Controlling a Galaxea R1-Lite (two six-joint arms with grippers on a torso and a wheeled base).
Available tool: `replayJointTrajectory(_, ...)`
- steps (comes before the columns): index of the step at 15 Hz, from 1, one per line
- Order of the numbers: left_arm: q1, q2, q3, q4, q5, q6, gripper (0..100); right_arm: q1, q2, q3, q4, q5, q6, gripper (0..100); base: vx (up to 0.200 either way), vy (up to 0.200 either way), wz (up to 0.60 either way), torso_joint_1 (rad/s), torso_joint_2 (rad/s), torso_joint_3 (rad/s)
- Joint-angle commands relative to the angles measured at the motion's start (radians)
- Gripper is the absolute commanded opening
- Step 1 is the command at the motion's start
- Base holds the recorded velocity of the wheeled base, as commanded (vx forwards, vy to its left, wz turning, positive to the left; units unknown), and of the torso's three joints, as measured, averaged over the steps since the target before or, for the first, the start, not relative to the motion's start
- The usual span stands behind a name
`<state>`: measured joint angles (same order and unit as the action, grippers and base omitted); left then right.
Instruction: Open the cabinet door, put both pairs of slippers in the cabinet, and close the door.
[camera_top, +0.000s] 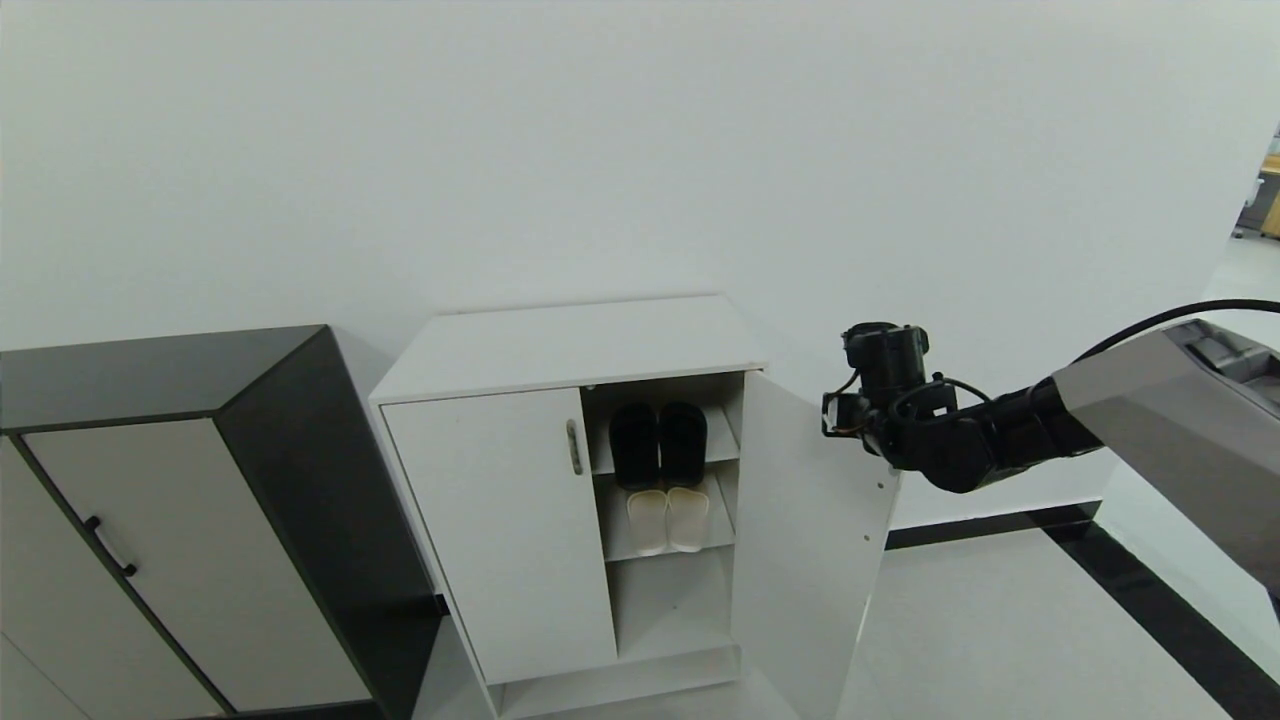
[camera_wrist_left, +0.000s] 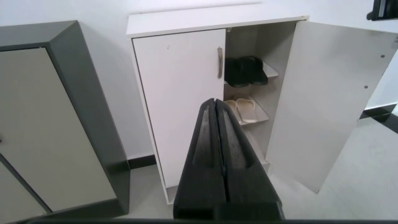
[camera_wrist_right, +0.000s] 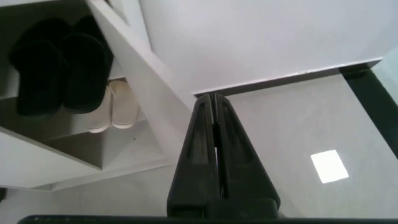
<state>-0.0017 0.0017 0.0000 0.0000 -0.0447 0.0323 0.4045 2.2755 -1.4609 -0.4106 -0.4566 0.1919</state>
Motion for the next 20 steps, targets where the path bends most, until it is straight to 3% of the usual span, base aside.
replayJointTrajectory(1, 0.000, 0.000, 0.000, 0.000, 0.000, 0.000, 0, -0.010, 0.021, -0.003, 0.000, 0.003, 0.000, 0, 0.000, 0.000, 0.00, 0.000, 0.00, 0.000)
replayJointTrajectory(9, 0.000, 0.000, 0.000, 0.000, 0.000, 0.000, 0, -0.006, 0.016, 0.031, 0.000, 0.001, 0.000, 0, 0.000, 0.000, 0.00, 0.000, 0.00, 0.000)
replayJointTrajectory(12, 0.000, 0.000, 0.000, 0.000, 0.000, 0.000, 0, 0.053, -0.034, 0.106, -0.010, 0.003, 0.001, 0, 0.000, 0.000, 0.00, 0.000, 0.00, 0.000)
replayJointTrajectory(17, 0.000, 0.000, 0.000, -0.002, 0.000, 0.000, 0, 0.240, -0.189, 0.257, -0.013, 0.049, 0.064, 0, 0.000, 0.000, 0.00, 0.000, 0.00, 0.000)
replayJointTrajectory(20, 0.000, 0.000, 0.000, 0.000, -0.001, 0.000, 0, 0.251, -0.232, 0.341, -0.102, 0.092, 0.035, 0, 0.000, 0.000, 0.00, 0.000, 0.00, 0.000)
